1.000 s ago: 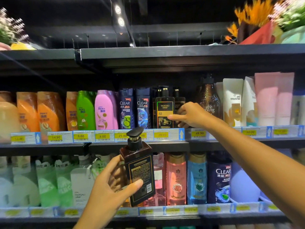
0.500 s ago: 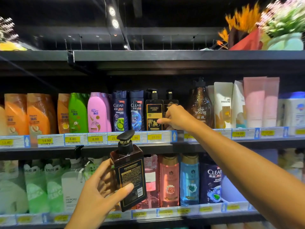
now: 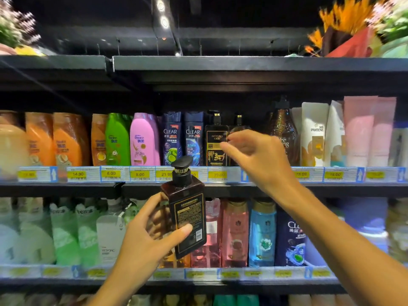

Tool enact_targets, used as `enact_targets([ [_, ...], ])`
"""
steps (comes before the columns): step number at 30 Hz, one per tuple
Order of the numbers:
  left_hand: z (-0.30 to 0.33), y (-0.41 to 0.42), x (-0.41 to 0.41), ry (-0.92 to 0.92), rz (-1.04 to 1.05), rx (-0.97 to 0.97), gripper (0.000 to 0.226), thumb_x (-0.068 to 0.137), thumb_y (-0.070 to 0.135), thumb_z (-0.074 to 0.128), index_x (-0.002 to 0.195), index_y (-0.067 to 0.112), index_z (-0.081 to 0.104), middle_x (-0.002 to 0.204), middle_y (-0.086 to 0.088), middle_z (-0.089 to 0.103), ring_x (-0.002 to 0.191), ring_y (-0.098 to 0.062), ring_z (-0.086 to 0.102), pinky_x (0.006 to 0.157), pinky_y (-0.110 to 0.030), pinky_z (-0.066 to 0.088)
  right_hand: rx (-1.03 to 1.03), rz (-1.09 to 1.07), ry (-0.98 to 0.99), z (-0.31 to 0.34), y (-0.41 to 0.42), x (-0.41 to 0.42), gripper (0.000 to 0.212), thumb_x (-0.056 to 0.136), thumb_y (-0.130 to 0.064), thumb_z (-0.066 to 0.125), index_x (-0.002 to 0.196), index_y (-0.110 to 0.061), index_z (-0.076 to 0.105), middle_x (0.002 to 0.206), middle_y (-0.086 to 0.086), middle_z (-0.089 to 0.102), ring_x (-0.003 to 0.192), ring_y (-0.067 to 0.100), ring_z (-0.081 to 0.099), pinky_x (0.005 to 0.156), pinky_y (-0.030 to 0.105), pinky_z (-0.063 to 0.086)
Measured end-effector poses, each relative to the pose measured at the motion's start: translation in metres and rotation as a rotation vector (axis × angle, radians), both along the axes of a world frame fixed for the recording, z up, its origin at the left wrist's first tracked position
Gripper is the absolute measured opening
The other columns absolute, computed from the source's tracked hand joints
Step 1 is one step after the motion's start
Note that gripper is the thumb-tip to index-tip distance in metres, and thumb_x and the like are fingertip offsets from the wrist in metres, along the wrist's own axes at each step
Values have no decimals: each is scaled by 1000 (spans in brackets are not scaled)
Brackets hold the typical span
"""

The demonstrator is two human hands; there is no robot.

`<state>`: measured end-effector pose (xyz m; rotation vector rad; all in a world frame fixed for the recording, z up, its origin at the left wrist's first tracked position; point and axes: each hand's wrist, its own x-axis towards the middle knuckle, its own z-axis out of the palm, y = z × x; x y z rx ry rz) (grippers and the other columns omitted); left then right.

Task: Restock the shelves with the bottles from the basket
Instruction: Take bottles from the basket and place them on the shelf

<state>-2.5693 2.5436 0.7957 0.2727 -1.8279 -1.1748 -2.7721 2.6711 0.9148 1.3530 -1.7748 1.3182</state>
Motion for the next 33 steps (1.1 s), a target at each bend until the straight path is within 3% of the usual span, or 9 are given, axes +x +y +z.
enact_targets([
  [5,16,24,-23,172,155,-142,54,73,13,87,115,38,64,102,25,74,98,3,71,87,-19,56,105,228,-150,-54,30,60,59,75,-69,70,126,-39,62,102,-20,74,97,-3,70,87,30,58],
  [8,15,38,-41,232,191,-148,60,78,7,85,124,38,64,100,20,76,94,-4,74,85,-31,60,133,230,-174,-67,27,71,68,71,-64,77,131,-45,52,103,-29,71,97,-11,65,86,15,53],
  [10,10,44,-50,191,249,-225,74,79,11,85,133,51,56,103,20,76,95,-8,74,82,-36,61,80,181,-173,-69,27,72,75,67,-59,84,131,-42,49,102,-25,71,93,-10,66,80,12,53],
  [13,11,49,-51,102,244,-402,87,78,24,86,145,56,40,125,22,67,111,-1,66,91,-31,59,-24,195,-214,-65,32,60,65,69,-42,89,124,-40,56,98,-23,73,87,-10,68,77,10,54],
  [16,24,39,-44,90,3,-487,82,84,29,81,150,48,37,148,21,50,135,-4,51,107,-28,48,12,421,-277,-51,47,46,53,77,-24,85,125,-31,62,107,-13,76,99,3,72,86,24,58],
  [21,42,6,-37,-83,-455,-129,74,72,42,86,139,43,55,136,11,63,122,-7,63,99,-21,49,115,613,-343,-28,67,22,28,83,-20,73,110,-19,69,103,-3,76,93,8,71,77,18,53],
  [24,40,1,-42,-115,-462,-112,56,72,33,84,126,29,68,129,2,70,122,-17,65,100,-30,51,162,652,-370,-27,69,15,26,83,-12,67,108,-18,68,96,-7,77,89,4,71,76,16,54],
  [29,40,-3,-50,-141,-639,215,76,64,31,91,132,22,58,122,-13,72,113,-26,70,84,-29,58,216,678,-410,-29,70,11,25,82,-16,63,107,-18,66,92,-10,77,86,2,72,71,15,54],
  [33,37,2,-58,-14,-577,255,82,57,28,94,130,20,59,116,-16,74,104,-29,73,78,-35,60,214,667,-462,-25,72,10,29,86,-17,64,114,-13,66,108,-3,76,100,12,73,82,28,59],
])
